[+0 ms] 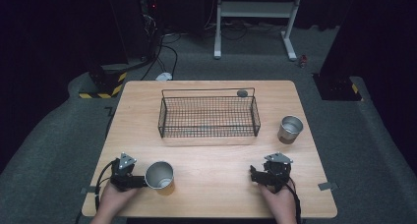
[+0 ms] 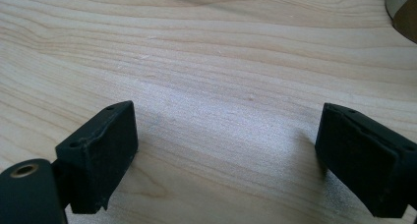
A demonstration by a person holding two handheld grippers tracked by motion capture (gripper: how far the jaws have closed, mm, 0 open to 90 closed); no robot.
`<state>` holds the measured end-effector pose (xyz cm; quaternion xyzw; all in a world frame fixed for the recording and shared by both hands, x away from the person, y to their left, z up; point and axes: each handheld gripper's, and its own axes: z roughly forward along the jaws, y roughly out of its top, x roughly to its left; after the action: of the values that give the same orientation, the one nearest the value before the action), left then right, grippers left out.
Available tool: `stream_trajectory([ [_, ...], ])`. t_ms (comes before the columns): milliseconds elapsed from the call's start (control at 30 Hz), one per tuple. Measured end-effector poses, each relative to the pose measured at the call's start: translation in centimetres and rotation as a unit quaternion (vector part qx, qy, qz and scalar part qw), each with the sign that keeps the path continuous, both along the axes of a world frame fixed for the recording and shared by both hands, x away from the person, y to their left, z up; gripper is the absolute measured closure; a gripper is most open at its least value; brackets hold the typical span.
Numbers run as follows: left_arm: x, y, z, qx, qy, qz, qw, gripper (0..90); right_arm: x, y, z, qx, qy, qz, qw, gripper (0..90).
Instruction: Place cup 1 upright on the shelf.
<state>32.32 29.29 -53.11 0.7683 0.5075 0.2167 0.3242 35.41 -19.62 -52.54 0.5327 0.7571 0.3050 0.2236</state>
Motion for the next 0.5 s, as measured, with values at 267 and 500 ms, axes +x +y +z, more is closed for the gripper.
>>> stream_trajectory([
  [267,-0.20,-0.04,-0.01,-0.002,0.001,0.002,1.0000,2.8,0.03,0.03,0.00,-0.001,0.000,0.005,1.0000,9.0],
  [500,-0.08,-0.01,-0.02,0.001,0.004,0.007,1.0000,1.6,0.01,0.00,0.00,-0.001,0.000,0.007,1.0000,9.0],
])
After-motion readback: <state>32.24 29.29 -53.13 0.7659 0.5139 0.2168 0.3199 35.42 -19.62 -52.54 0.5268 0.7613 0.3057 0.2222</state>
